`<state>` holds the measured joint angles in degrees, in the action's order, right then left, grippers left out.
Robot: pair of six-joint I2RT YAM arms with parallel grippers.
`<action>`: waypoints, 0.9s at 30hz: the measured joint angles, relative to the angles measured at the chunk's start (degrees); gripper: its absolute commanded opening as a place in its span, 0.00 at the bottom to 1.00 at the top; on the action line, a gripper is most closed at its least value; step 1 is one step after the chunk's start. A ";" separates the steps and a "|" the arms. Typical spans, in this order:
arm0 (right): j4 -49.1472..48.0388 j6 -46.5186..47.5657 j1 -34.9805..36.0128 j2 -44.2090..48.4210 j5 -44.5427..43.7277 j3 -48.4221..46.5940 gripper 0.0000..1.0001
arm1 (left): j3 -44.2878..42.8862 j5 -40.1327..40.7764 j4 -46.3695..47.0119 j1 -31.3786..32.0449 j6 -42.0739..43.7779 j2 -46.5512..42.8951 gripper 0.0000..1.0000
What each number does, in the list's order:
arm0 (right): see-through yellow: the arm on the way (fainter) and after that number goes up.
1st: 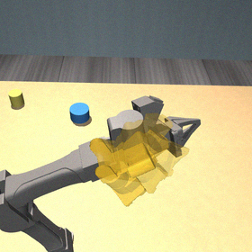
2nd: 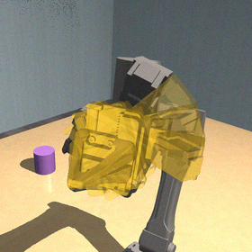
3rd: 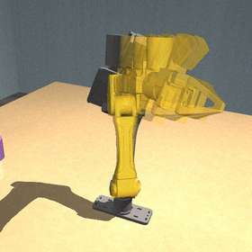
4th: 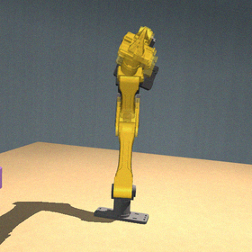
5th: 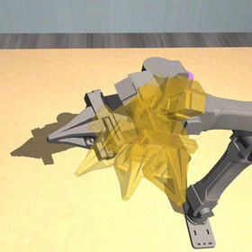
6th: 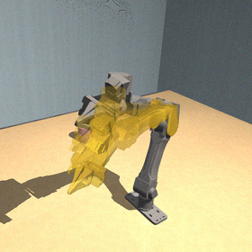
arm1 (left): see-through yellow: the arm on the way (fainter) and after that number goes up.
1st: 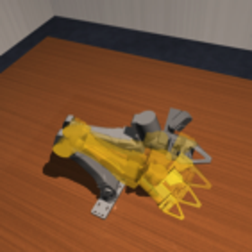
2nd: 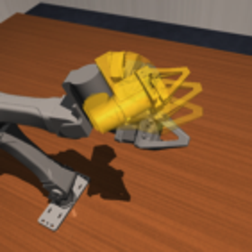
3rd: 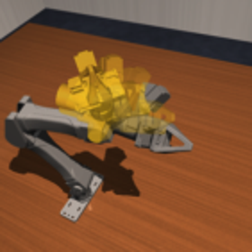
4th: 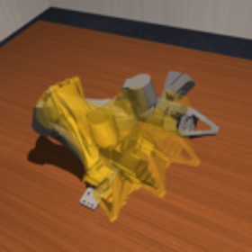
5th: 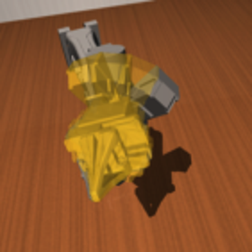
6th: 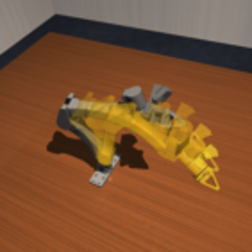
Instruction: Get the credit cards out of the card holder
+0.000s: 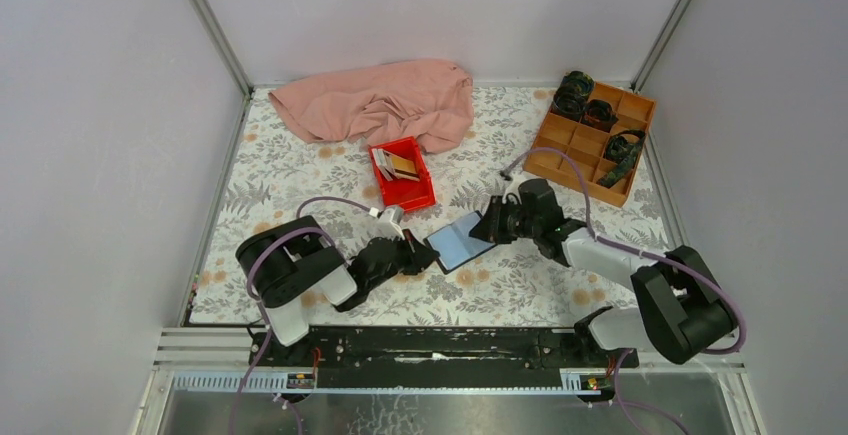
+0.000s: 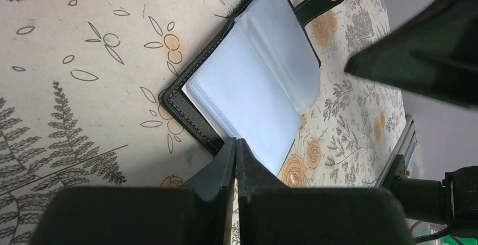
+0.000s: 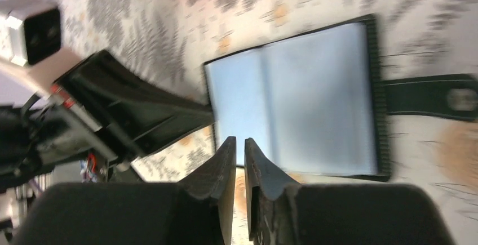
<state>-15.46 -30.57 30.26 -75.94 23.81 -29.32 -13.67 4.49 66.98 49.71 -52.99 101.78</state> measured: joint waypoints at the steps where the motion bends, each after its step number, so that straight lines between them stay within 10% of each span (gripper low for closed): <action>1: 0.52 0.07 -1.79 -0.50 -0.42 -0.20 0.25 | 0.07 -0.02 -0.26 0.00 -0.02 -0.26 0.06; 5: 2.47 -0.11 -6.32 -4.61 -1.97 -1.68 0.40 | 0.72 0.00 -1.62 0.00 0.04 -1.75 0.06; 27: -8.04 -4.72 -4.74 -13.88 5.81 -0.44 0.39 | 0.96 -0.24 -2.82 0.00 0.24 -2.67 0.05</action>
<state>-23.51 -35.29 25.52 -89.82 29.63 -29.76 -12.71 4.25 64.16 49.71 -52.75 99.11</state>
